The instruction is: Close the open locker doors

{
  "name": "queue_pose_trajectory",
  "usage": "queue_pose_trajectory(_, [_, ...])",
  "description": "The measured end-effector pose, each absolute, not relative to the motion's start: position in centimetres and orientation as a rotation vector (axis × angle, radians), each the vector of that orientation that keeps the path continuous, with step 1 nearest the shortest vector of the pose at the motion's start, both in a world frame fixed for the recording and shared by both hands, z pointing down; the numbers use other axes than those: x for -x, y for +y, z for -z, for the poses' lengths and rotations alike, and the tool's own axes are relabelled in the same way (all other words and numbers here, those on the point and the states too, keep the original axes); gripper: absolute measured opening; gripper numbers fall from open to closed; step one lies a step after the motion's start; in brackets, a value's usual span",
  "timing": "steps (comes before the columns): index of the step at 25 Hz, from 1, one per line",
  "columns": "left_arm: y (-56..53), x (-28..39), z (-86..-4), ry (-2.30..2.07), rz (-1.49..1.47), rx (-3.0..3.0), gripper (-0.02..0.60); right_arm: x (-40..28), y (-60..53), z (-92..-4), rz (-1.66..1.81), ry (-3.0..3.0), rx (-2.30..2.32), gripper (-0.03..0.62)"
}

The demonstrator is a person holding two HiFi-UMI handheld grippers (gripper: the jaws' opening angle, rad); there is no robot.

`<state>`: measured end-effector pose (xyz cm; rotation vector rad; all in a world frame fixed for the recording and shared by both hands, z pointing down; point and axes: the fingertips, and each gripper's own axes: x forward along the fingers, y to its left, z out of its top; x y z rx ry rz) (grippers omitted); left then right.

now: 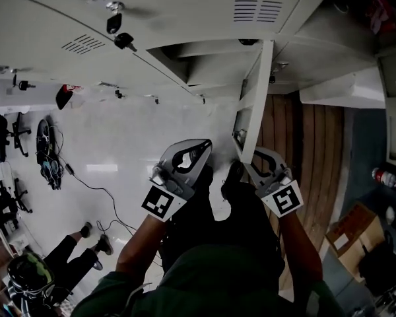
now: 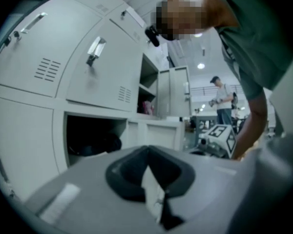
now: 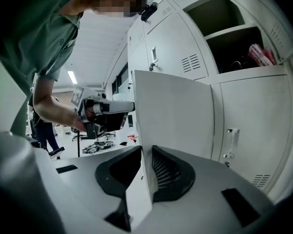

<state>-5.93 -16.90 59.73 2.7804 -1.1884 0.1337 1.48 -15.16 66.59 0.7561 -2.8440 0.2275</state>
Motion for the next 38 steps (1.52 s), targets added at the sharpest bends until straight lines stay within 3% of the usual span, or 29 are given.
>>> queue_pose_trajectory(20, [-20.5, 20.3, -58.5, -1.421, -0.097, -2.651, 0.001, 14.1, -23.5, -66.1, -0.180, -2.822, -0.645, 0.067])
queue_pose_trajectory(38, [-24.7, 22.3, -55.2, -1.327, -0.088, -2.723, 0.001, 17.8, -34.1, -65.7, -0.206, -2.792, -0.889, 0.063])
